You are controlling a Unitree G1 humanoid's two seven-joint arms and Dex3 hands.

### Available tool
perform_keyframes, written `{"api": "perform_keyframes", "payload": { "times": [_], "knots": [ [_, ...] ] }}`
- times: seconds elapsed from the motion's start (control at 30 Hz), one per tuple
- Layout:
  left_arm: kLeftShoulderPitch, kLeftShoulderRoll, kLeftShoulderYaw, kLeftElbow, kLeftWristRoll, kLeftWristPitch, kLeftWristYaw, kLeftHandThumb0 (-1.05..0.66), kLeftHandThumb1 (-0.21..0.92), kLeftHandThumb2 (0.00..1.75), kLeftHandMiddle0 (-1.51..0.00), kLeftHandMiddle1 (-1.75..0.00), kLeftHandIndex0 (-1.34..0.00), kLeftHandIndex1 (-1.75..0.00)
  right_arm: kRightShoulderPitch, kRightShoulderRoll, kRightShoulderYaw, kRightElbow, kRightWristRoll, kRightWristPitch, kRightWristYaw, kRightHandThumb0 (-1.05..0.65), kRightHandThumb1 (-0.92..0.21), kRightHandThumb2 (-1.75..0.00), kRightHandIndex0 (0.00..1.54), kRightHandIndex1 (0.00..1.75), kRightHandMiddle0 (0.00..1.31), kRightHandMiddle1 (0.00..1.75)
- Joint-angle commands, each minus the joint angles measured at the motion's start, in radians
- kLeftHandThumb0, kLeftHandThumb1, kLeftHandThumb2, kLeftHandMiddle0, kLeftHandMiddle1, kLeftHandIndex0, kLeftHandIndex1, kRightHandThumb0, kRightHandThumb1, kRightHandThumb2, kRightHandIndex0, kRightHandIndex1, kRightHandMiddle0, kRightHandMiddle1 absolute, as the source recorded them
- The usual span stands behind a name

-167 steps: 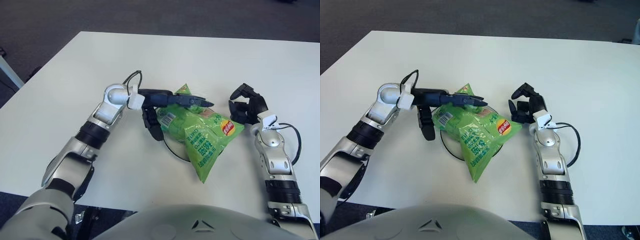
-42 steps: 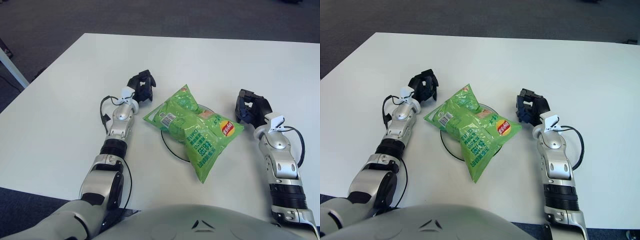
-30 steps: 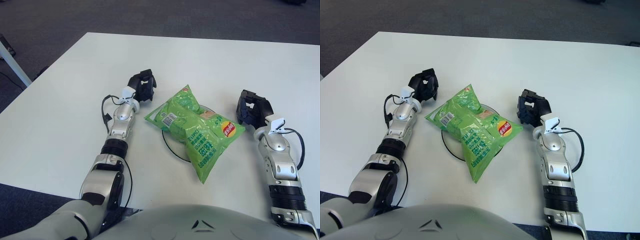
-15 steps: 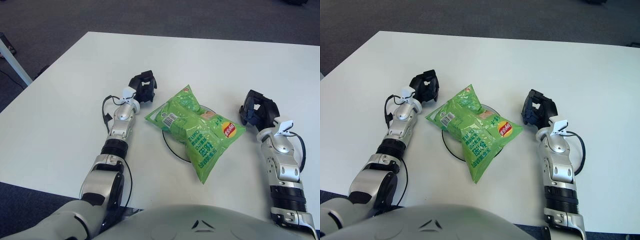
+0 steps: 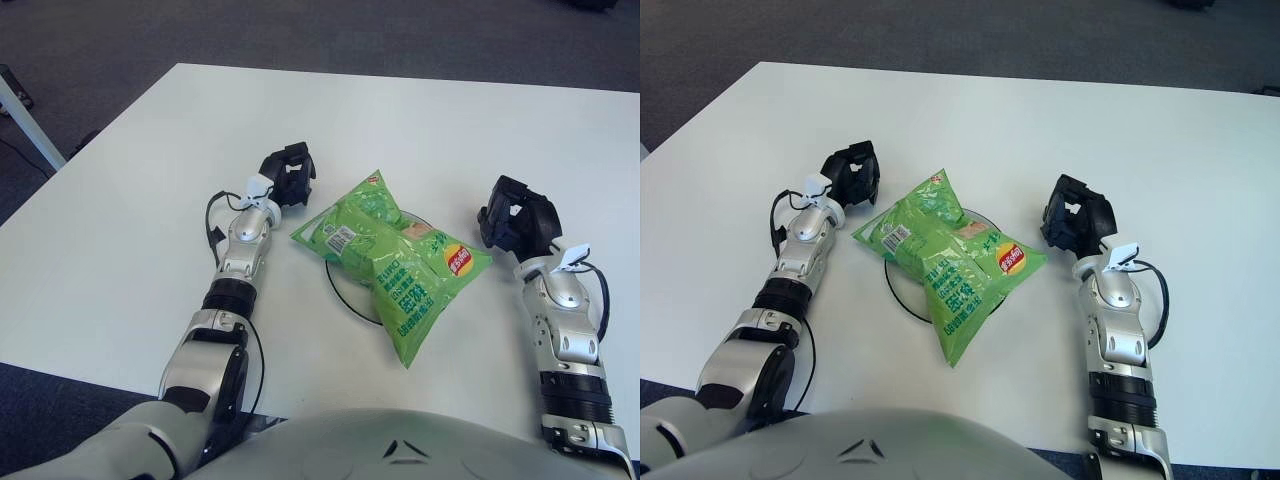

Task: Put the snack into the plate.

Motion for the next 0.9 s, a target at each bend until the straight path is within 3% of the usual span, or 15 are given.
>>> {"api": "perform_keyframes", "payload": {
  "times": [0.0,0.53,0.87],
  "knots": [
    [0.132,-0.014,0.005,0.065,-0.021,-0.008,-0.019,-0.41,0.73,0.85,-1.32,-1.75,-1.02,-1.75,0.094,0.090,0.006,0.093,0.021,-0.031,0.000,-0.25,-0.41,-1.21,1.35,1.75,1.11,1.75],
    [0.124,-0.013,0.007,0.077,-0.042,-0.019,-0.062,-0.38,0.66,0.91,-1.31,-1.75,-1.02,-1.75,0.080,0.101,-0.001,0.122,0.010,-0.057,-0.046,-0.26,-0.40,-1.21,1.34,1.75,1.09,1.75],
    [0.119,-0.013,0.005,0.082,-0.038,-0.016,-0.059,-0.39,0.67,0.91,-1.31,-1.75,-1.01,-1.75,0.063,0.122,-0.017,0.155,0.034,-0.117,-0.058,-0.29,-0.47,-1.14,1.29,1.75,0.97,1.75]
  ]
}}
